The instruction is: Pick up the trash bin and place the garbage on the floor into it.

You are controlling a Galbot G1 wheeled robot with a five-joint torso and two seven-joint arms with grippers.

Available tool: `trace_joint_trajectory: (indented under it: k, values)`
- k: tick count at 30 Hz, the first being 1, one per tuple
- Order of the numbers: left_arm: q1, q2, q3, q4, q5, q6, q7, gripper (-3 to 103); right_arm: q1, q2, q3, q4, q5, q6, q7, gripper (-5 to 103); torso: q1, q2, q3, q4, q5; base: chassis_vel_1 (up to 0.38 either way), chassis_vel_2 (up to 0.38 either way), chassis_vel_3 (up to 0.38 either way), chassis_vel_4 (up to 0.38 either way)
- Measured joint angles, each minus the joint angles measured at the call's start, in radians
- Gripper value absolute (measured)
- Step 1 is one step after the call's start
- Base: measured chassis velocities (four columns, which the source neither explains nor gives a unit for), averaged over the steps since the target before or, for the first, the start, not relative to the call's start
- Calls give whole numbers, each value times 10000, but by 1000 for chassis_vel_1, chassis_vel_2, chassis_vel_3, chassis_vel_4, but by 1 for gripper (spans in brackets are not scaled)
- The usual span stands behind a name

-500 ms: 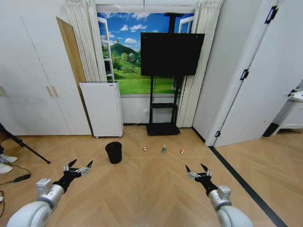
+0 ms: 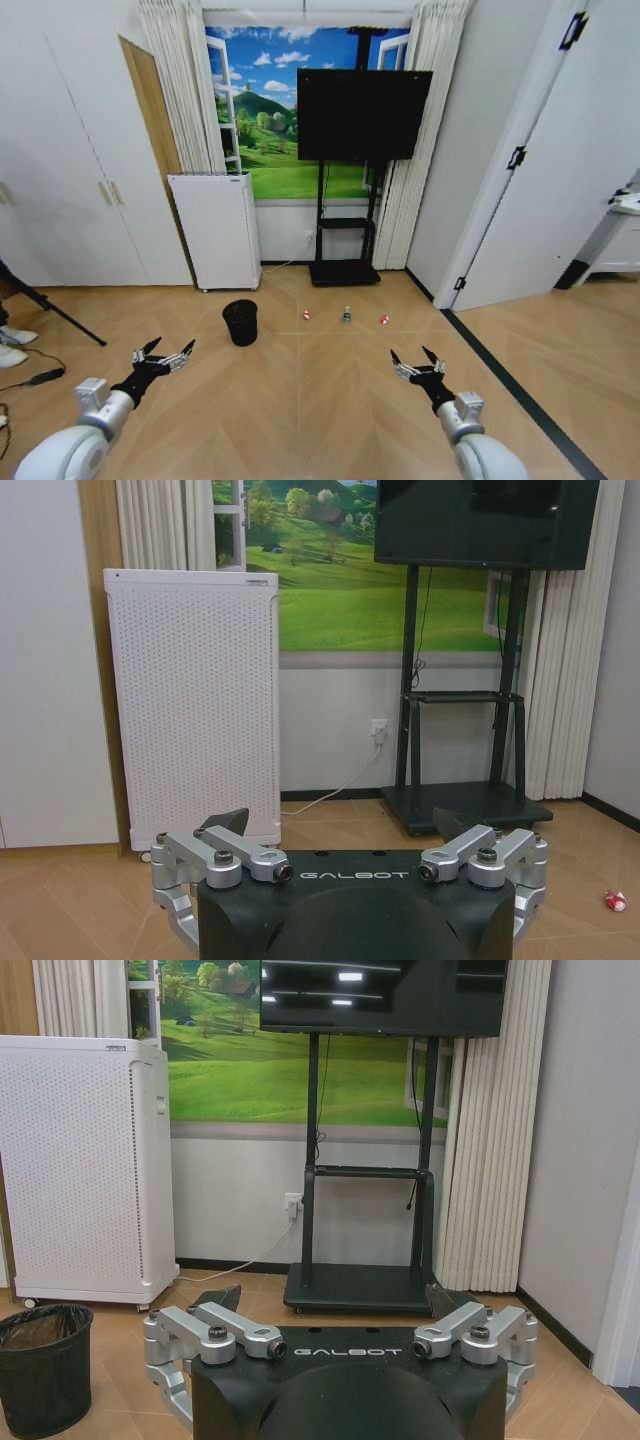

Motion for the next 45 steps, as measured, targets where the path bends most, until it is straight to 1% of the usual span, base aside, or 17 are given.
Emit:
trace_joint_trajectory:
  k: [25, 36, 39, 41, 44, 45]
  values:
    - [-19, 9, -22, 194, 0, -81, 99, 100, 86, -13, -142, -109, -85, -35, 1, 100, -4, 1, -1, -1, -1, -15, 13, 14, -13]
    - [-43, 14, -22, 278, 0, -105, 144, 100, 110, -28, -218, -188, -120, 29, -15, 100, -2, 0, 0, -1, -3, -183, 197, 194, -200]
    - [-48, 14, -18, 322, 2, -116, 145, 100, 119, -26, -265, -196, -134, 30, -15, 100, -1, 0, 0, 1, 4, -243, 276, 266, -269]
    - [-53, 15, -15, 355, 4, -124, 149, 100, 120, -27, -281, -200, -143, 30, -15, 100, -1, 0, 0, 0, -3, -288, 291, 293, -293]
    - [-72, 22, -12, 411, 4, -146, 166, 100, 128, -25, -337, -209, -163, 28, -12, 100, 0, 0, 0, 0, 0, -296, 333, 301, -311]
    - [-75, 30, -13, 425, 4, -150, 174, 100, 130, -24, -364, -213, -179, 25, -11, 100, 2, -1, 1, 1, 9, -352, 347, 364, -360]
